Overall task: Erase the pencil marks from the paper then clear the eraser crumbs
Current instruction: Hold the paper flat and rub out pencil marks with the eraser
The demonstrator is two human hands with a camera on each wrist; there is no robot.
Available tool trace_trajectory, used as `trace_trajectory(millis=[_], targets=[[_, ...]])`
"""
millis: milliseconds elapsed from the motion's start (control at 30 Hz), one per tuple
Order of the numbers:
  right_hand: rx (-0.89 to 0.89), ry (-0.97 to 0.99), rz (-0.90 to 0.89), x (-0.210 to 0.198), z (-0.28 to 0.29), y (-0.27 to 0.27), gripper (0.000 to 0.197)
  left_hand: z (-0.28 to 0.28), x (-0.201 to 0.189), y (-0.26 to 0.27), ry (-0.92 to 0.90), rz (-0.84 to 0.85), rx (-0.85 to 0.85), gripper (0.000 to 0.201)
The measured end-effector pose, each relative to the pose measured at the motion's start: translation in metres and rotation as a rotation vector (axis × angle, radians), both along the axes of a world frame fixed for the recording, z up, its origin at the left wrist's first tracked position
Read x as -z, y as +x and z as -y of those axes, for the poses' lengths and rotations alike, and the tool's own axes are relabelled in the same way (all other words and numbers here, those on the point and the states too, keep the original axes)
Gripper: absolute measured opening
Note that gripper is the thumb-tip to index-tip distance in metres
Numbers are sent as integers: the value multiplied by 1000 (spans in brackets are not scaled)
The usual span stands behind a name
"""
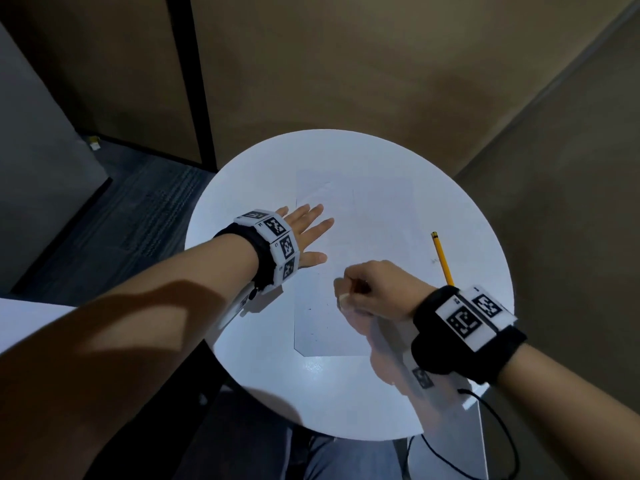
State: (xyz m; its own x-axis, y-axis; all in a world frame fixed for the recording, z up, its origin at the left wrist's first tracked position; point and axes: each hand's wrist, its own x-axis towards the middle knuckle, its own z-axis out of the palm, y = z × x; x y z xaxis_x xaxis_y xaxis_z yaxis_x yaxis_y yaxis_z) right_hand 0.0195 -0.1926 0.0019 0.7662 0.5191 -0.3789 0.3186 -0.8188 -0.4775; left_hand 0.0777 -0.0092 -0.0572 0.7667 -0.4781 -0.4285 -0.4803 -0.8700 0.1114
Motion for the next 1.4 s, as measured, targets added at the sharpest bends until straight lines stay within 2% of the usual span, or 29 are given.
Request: trace_trajectory(millis=[133, 267, 333, 433, 500, 567, 667, 733, 867, 967, 1067, 1133, 1233, 1267, 1333, 1400], targets=[[175, 108, 140, 6, -4, 6, 15, 0, 1, 2, 0, 1, 1, 69], [33, 1, 66, 5, 5, -13, 32, 0, 2, 0, 2, 3, 1, 69], [21, -36, 3, -1, 4, -7, 30, 0, 2, 1, 13, 6, -1, 69], [167, 63, 99, -1, -3, 9, 14, 0, 2, 3, 19, 14, 2, 68], [232, 108, 163, 4, -4, 7, 12, 2, 3, 2, 16, 9, -3, 68], [183, 76, 173, 10, 2, -6, 13, 2, 2, 1, 21, 13, 1, 69], [50, -23, 84, 4, 9, -17, 18, 1, 1, 0, 28, 13, -3, 69], [44, -46, 72, -1, 8, -10, 25, 2, 1, 1, 30, 12, -1, 69], [249, 61, 153, 2, -1, 3, 7, 2, 3, 3, 31, 15, -4, 69], [172, 7, 131, 3, 3, -10, 11, 1, 3, 3, 34, 14, 4, 70], [76, -78, -35, -3, 13, -18, 28, -1, 4, 2, 23, 11, 0, 70], [261, 103, -134, -3, 24, -16, 26, 0, 4, 3, 18, 17, 1, 70], [841, 639, -252, -4, 34, -12, 16, 0, 4, 3, 17, 25, 2, 70], [969, 773, -311, -7, 35, -12, 15, -1, 5, 2, 12, 26, 1, 70], [1047, 846, -371, -10, 38, -10, 15, 0, 5, 1, 14, 28, -1, 71], [1011, 788, -347, -9, 38, -7, 12, 0, 4, 1, 16, 35, 3, 71]])
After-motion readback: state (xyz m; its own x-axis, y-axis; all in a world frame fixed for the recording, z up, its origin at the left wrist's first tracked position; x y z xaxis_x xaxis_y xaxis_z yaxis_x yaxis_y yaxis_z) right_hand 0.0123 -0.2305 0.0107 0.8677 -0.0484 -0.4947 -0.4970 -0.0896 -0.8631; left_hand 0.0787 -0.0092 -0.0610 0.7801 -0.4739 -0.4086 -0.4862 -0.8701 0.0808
